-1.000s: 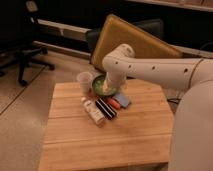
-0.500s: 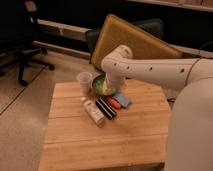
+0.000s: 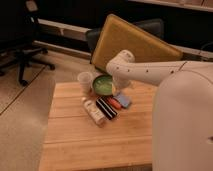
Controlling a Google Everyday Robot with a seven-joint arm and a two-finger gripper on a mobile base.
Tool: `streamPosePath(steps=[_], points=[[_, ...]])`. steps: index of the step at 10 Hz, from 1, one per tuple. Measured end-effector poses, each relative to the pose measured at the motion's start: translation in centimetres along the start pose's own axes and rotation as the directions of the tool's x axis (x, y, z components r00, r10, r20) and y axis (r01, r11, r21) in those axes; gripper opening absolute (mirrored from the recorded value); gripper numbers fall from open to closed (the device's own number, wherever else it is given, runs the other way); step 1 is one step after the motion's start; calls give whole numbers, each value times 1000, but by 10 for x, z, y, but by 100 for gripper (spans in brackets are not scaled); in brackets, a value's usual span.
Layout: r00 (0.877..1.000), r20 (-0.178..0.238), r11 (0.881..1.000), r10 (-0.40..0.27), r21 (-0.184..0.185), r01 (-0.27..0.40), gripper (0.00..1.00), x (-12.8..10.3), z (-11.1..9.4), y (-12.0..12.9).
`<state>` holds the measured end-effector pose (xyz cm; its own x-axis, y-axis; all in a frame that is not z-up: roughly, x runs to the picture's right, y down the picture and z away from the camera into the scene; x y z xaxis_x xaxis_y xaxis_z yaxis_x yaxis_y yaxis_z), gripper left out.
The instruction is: Wipe the white sponge on the table
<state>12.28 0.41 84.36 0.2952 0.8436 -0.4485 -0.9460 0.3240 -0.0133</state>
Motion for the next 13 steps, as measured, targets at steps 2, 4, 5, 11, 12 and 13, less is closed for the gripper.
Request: streamPosePath(steps=[2,4,5,11,12,13], points=[[1000,17,1000,23,-18,-22,65,-1,8,-23],[996,32,996,80,-34,-79,65,6,16,-51],[997,33,996,76,-44,-75,65,4,16,-45],[999,36,997,31,-78,-28,65,4,37,-27],[999,37,996,23,-91,-20,65,3,48,-27],[999,36,995,13,-100,-10,65,2,59,-28]])
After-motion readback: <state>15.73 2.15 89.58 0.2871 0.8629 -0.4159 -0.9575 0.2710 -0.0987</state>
